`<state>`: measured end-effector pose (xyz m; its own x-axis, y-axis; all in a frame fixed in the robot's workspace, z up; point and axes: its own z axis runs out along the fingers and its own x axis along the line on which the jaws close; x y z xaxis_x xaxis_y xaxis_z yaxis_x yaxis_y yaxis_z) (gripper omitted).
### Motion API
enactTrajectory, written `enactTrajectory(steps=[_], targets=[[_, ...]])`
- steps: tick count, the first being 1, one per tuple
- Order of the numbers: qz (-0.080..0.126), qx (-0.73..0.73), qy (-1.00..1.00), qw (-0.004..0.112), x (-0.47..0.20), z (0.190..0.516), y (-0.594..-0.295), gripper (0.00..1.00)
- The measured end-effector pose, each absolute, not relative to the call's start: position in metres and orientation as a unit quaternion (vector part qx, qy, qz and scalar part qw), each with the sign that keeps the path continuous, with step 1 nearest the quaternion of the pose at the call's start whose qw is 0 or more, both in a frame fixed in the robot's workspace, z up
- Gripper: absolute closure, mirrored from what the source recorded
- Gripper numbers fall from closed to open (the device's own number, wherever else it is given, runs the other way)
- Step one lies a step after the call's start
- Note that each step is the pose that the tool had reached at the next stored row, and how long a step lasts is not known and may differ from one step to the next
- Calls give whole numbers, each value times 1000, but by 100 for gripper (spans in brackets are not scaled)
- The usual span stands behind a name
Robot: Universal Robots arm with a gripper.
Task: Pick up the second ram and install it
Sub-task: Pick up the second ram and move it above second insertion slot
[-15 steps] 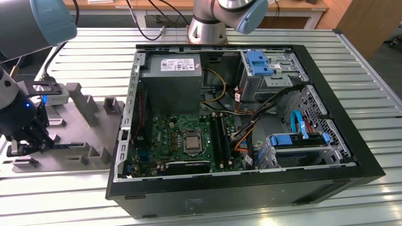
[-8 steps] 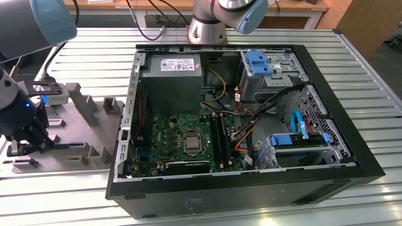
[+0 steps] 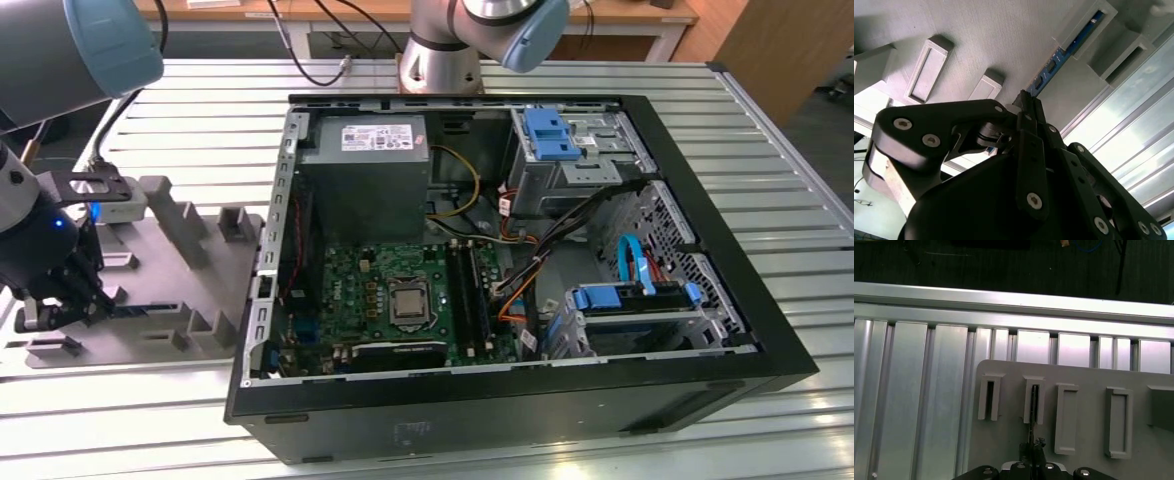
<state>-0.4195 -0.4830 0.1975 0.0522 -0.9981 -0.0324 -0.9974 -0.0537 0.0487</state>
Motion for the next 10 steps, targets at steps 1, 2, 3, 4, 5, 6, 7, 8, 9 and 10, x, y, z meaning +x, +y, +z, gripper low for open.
enactTrajectory(steps=[1,2,3,4,5,6,7,8,9,10], targets=[[-29,725,-688,7,-420,198,-483,87],[-29,725,-688,6,-420,197,-483,87],[-29,725,-688,6,-420,197,-483,87],[-29,725,-688,6,-419,198,-483,87],[-29,725,-688,6,-420,198,-483,87],[-29,725,-688,6,-419,197,-483,87],[-29,725,-688,6,-420,197,-483,87],[-29,724,-689,6,-420,197,-483,87],[-29,724,-689,6,-420,197,-483,87],[-29,724,-690,6,-420,197,-483,87]])
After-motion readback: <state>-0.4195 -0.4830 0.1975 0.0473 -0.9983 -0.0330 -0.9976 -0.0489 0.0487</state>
